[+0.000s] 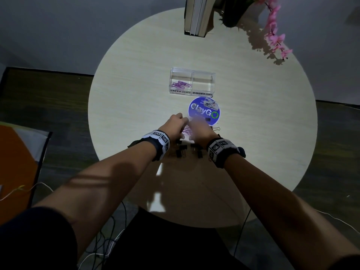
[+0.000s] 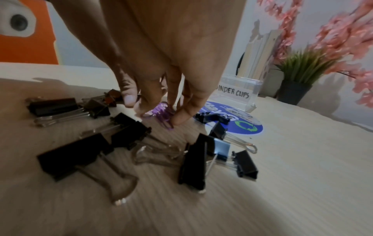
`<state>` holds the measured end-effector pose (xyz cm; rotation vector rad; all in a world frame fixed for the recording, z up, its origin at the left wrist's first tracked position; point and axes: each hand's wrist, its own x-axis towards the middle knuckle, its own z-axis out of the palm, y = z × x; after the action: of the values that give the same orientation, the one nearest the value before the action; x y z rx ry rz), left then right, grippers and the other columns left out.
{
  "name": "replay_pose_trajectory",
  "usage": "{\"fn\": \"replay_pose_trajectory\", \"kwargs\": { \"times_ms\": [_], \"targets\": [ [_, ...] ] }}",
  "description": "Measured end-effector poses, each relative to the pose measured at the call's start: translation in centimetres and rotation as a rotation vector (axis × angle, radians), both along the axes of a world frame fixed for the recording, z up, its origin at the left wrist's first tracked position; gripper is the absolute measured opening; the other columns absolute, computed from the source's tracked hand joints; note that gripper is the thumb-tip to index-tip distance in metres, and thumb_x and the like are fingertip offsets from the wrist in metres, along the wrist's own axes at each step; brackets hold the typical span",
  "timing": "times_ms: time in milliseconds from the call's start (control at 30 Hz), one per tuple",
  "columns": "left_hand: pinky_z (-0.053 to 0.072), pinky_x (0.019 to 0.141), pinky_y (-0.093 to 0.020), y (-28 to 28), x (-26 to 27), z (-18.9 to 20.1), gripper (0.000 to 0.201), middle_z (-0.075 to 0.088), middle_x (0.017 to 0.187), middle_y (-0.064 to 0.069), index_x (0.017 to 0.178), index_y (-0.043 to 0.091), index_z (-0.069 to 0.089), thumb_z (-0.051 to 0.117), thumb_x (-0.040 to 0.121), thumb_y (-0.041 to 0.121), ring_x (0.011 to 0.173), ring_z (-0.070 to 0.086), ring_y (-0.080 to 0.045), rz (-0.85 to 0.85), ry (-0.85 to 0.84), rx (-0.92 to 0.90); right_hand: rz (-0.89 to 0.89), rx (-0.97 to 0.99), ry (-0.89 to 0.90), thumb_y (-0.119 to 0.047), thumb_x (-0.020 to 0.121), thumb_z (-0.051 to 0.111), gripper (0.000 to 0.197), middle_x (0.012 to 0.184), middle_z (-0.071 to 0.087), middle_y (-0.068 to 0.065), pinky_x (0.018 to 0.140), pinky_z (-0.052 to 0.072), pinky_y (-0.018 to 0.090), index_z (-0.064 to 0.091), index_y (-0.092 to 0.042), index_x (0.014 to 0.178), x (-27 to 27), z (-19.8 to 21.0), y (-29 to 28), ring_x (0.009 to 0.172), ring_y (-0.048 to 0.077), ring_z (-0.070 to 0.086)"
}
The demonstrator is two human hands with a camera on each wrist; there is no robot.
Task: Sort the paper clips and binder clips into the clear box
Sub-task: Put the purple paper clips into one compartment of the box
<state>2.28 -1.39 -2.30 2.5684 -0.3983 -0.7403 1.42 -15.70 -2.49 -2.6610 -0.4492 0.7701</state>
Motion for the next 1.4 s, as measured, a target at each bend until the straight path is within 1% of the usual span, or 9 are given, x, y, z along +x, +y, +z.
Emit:
{"fn": "replay_pose_trajectory", "kwargs": {
  "times_ms": [167, 400, 533, 733, 833, 1000, 1100, 1200, 1400],
  "targets": [
    [0.048, 0.076, -0.036, 0.0, -0.1, -0.2, 0.015, 0.055, 0.097, -0.020, 0.092, -0.003, 0.065, 0.066, 0.078, -0.005, 0.090, 0.058, -0.036, -0.016, -0.025, 0.029, 0.036, -0.007, -0.067, 0.007, 0.087, 0.047, 0.021, 0.111, 0.055, 0.026, 0.082, 0.038, 0.040, 0.059, 0.007, 0.104, -0.4, -0.3, 0.5, 0.103, 0.036, 0.049],
    [0.045, 0.075, -0.039, 0.0, -0.6, -1.1, 0.008, 0.059, 0.094, -0.025, 0.088, -0.006, 0.065, 0.060, 0.082, -0.004, 0.090, 0.057, -0.038, -0.033, -0.019, 0.037, -0.031, 0.040, 0.040, 0.001, 0.085, 0.048, 0.013, 0.099, 0.060, 0.029, 0.075, 0.040, 0.043, 0.059, 0.008, 0.089, 0.3, -0.2, 0.4, 0.094, 0.039, 0.053],
    [0.037, 0.067, -0.032, 0.5, -0.3, -0.9, 0.004, 0.059, 0.085, -0.019, 0.085, -0.001, 0.062, 0.061, 0.082, 0.001, 0.085, 0.056, -0.033, 0.002, 0.011, -0.009, -0.205, 0.160, 0.099, 0.002, 0.080, 0.054, 0.006, 0.074, 0.054, 0.013, 0.061, 0.035, 0.029, 0.056, -0.002, 0.075, 0.6, -0.2, -0.4, 0.072, 0.026, 0.049],
    [0.042, 0.056, -0.018, 1.6, 0.4, 0.5, 0.004, 0.065, 0.072, -0.015, 0.080, 0.000, 0.067, 0.067, 0.079, 0.003, 0.062, 0.055, -0.018, 0.374, 0.035, -0.290, -0.617, 0.534, 0.173, 0.012, 0.079, 0.063, 0.031, 0.043, 0.054, -0.008, 0.051, 0.048, 0.021, 0.058, -0.015, 0.065, 2.1, 0.6, -1.9, 0.042, 0.008, 0.052],
    [0.041, 0.042, -0.007, 2.1, 1.8, 1.9, 0.002, 0.056, 0.062, -0.006, 0.077, 0.004, 0.068, 0.069, 0.078, 0.003, 0.046, 0.051, -0.001, 0.563, 0.000, -0.427, -0.716, 0.641, 0.096, 0.013, 0.079, 0.065, 0.028, 0.052, 0.049, -0.001, 0.046, 0.045, 0.012, 0.057, -0.012, 0.070, 3.8, 2.8, -1.6, 0.032, -0.006, 0.046],
    [0.055, 0.059, -0.025, 3.1, 7.3, 3.7, 0.010, 0.057, 0.060, -0.008, 0.072, 0.009, 0.068, 0.074, 0.077, 0.005, 0.051, 0.055, -0.018, 0.709, -0.076, -0.489, -0.774, 0.738, -0.077, 0.013, 0.079, 0.065, 0.028, 0.061, 0.049, -0.002, 0.046, 0.047, 0.006, 0.056, -0.013, 0.071, 9.0, 5.7, 0.4, 0.041, -0.010, 0.051],
    [0.059, 0.053, -0.028, 3.0, 10.4, 4.2, 0.009, 0.061, 0.068, -0.015, 0.072, 0.004, 0.070, 0.078, 0.074, 0.006, 0.048, 0.060, -0.021, 0.728, -0.109, -0.386, -0.759, 0.647, -0.128, 0.012, 0.077, 0.067, 0.035, 0.060, 0.050, -0.004, 0.054, 0.050, 0.022, 0.056, -0.018, 0.064, 12.5, 5.8, 2.6, 0.052, 0.008, 0.052],
    [0.062, 0.076, -0.041, 2.8, 12.4, 4.2, 0.015, 0.069, 0.084, -0.024, 0.077, -0.003, 0.072, 0.081, 0.072, 0.008, 0.074, 0.071, -0.035, 0.714, -0.102, -0.272, -0.645, 0.470, -0.165, 0.013, 0.075, 0.066, 0.019, 0.062, 0.053, 0.001, 0.062, 0.050, 0.029, 0.067, -0.006, 0.074, 14.5, 5.9, 4.5, 0.062, 0.016, 0.052],
    [0.056, 0.092, -0.036, 2.6, 13.6, 4.7, 0.026, 0.068, 0.108, -0.024, 0.100, 0.000, 0.071, 0.075, 0.075, 0.002, 0.099, 0.067, -0.035, 0.523, -0.041, -0.115, -0.365, 0.165, -0.099, 0.014, 0.080, 0.053, 0.029, 0.099, 0.072, 0.019, 0.083, 0.051, 0.031, 0.069, 0.001, 0.100, 15.3, 5.3, 5.3, 0.084, 0.024, 0.061]
  ]
}}
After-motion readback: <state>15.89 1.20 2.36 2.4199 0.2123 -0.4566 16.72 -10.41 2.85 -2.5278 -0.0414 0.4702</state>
